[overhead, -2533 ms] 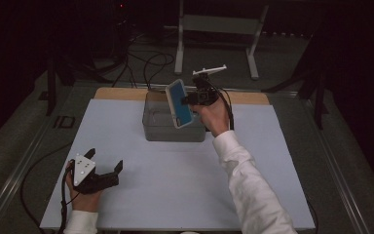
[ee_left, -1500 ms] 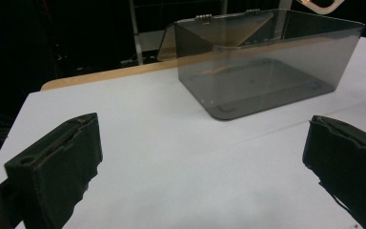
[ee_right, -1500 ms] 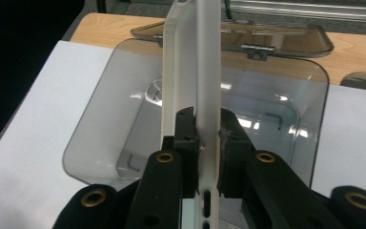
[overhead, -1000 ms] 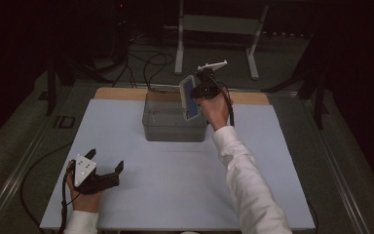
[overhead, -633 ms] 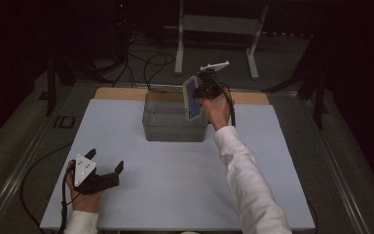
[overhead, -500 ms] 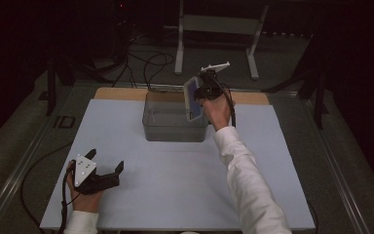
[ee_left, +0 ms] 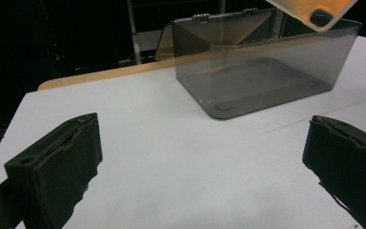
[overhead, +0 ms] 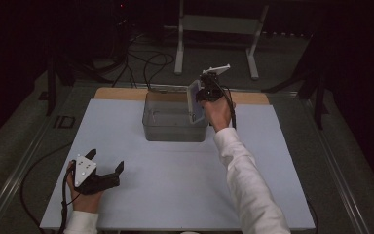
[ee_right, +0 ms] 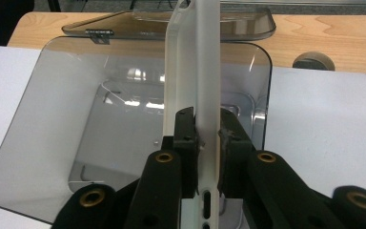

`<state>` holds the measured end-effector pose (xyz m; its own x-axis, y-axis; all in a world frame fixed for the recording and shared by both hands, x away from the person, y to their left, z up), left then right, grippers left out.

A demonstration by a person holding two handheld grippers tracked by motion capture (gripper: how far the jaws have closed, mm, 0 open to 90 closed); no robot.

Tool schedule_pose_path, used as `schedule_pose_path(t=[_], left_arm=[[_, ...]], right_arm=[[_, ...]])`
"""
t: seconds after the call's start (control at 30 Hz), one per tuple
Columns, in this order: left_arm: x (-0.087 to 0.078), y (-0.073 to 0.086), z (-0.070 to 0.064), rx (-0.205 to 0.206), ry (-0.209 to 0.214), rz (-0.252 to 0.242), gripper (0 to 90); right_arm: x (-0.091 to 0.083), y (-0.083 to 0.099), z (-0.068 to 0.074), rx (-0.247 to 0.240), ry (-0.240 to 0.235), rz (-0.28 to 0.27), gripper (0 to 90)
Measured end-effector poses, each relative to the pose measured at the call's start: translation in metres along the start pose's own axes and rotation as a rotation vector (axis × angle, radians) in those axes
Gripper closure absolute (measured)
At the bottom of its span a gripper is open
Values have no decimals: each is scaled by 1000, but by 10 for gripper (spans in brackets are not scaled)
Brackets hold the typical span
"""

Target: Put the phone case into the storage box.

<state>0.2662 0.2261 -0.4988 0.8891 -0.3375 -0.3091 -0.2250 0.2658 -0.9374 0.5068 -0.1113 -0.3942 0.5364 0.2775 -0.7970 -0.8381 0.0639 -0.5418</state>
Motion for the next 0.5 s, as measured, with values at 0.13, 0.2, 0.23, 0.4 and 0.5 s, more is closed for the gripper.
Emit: schedule_pose_path(t=[0.13, 0.2, 0.23, 0.4, 0.5], left_arm=[[0, 0, 0, 0, 1, 0, 5], [0, 0, 0, -1, 1, 0, 5], [0, 0, 0, -1, 1, -1, 5], [0, 0, -1, -1, 1, -2, 5], [0, 0, -1, 3, 3, -1, 5]], right_arm=[[1, 1, -1, -1, 4, 2, 809], [2, 1, -2, 1, 6, 5, 809], [3, 1, -3, 3, 6, 6, 809], [4, 2, -5, 15, 5, 9, 808], [7, 2, -7, 16, 5, 12, 808]])
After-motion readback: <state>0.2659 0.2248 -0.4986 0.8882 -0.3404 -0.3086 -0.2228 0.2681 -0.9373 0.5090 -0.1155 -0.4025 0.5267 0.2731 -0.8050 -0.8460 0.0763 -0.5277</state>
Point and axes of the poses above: each handheld gripper's, and its own axes: x roughly forward along the jaws, y roughly out of its underside, z roughly to its left, the point moved 2 cm from there along x, roughly forward along the jaws, and after that the axes turned 7 degrees about x, right-handed, at the moved point
